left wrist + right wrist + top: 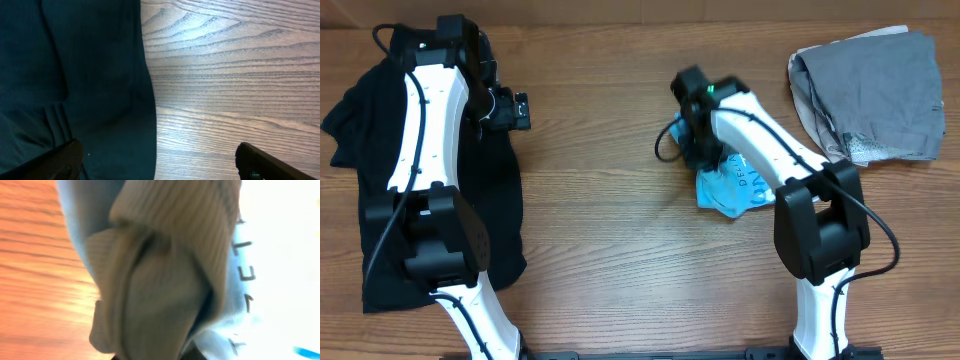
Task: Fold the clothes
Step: 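Lift the light-blue bundle with the right gripper toward the grey garment, then lower the bundle onto the folded grey garment and open the right gripper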
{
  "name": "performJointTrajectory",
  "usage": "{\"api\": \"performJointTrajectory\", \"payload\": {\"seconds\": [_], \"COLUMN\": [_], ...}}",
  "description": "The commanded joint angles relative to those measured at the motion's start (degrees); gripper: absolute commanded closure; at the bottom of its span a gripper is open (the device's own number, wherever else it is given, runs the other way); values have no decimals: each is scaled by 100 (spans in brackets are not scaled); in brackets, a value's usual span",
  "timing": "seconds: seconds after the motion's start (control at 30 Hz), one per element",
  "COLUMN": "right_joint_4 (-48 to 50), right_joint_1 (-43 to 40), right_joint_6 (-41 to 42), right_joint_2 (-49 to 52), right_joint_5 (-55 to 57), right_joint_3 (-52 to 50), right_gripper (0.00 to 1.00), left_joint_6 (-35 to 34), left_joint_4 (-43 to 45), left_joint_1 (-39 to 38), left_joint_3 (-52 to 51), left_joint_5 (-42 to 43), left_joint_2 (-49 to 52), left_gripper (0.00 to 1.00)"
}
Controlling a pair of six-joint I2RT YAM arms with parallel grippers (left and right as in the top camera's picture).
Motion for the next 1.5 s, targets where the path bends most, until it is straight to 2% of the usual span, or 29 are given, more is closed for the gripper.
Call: {"api": "performJointTrajectory", "payload": {"seconds": [0.0, 0.27, 0.5, 0.77, 1.07, 1.47], "right_joint_4": [-516, -1598, -1486, -573, 863, 1335], "right_joint_1": [-240, -1062, -1928, -3121, -4306, -5779], "right_joint_6": [87, -127, -833, -2625, -3082, -3670], "right_joint_2": [-597, -640, -640, -638, -616, 7], "right_joint_5": [-98, -129, -313, -302, -452, -1784], "right_joint_3": [1185, 3018, 3958, 4054, 4054, 4044], "right_gripper": [96, 96, 96, 96, 96, 96], "left_joint_6": [-42, -42, -42, -39, -39, -50], "left_joint_4": [15, 20, 44, 72, 101, 184], "left_joint_1": [9, 9, 9, 9, 9, 9], "left_joint_3": [48, 48, 48, 48, 48, 48], "left_joint_5": [87, 92, 90, 87, 85, 151], "left_joint_2": [-114, -114, -114, -114, -114, -114], "left_gripper": [0, 0, 0, 0, 0, 0]}}
